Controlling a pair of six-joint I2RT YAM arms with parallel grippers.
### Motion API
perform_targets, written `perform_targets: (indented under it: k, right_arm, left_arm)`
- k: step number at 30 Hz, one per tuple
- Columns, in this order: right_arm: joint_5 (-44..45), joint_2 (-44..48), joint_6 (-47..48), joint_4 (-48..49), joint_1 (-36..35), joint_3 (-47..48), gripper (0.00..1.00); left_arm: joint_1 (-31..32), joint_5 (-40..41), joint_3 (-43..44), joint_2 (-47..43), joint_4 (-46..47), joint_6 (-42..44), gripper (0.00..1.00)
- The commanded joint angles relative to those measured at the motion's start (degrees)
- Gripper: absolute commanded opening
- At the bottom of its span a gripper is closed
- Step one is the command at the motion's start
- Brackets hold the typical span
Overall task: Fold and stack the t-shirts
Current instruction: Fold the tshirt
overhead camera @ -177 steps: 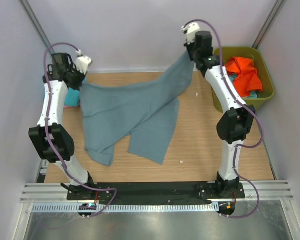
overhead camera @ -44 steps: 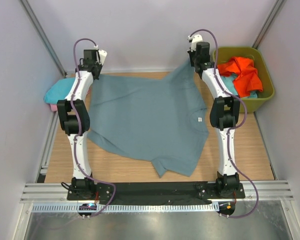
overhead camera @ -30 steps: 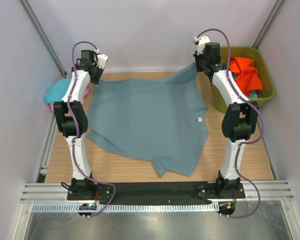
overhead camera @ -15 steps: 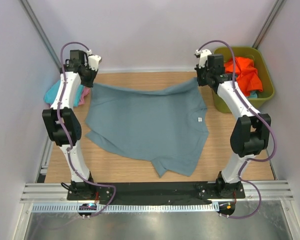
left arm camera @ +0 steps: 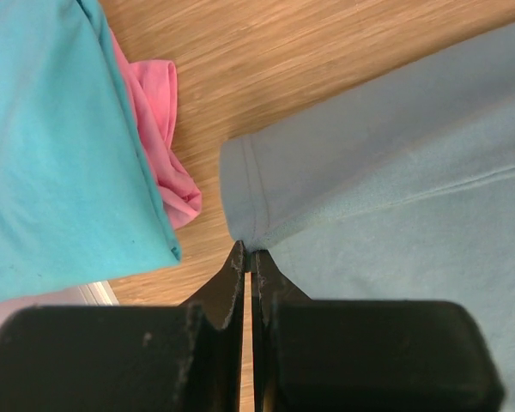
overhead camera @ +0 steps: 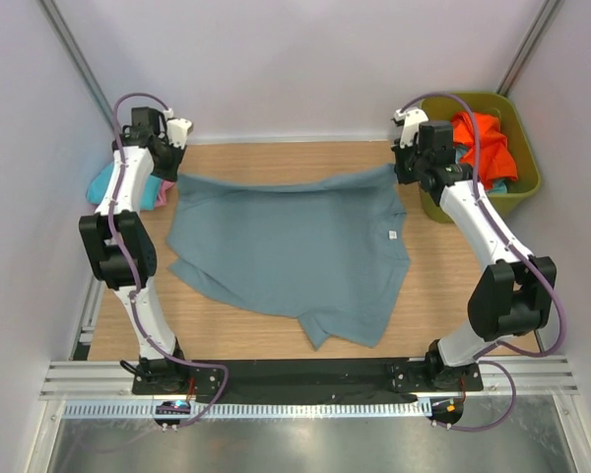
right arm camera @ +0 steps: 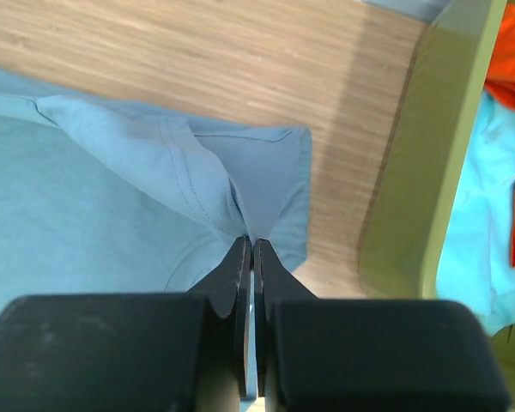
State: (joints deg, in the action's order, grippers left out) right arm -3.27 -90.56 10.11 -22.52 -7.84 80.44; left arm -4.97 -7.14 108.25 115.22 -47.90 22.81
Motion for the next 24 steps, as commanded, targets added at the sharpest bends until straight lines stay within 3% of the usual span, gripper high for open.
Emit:
perform_targets:
  k: [1,24]
  right_arm:
    - [-0.34,5.39,-1.41,0.37,-0.08,-2.83,0.01]
    - [-4.55,9.7,-4.3,-1.56,-0.69,-15.75,0.01]
  left_arm:
    - [-0.92,-0.6,-0.14,-2.98,1.41,0.39,0.0]
    - [-1.36,0.37,-9.72,-3.69,-0.79,1.8,0.0]
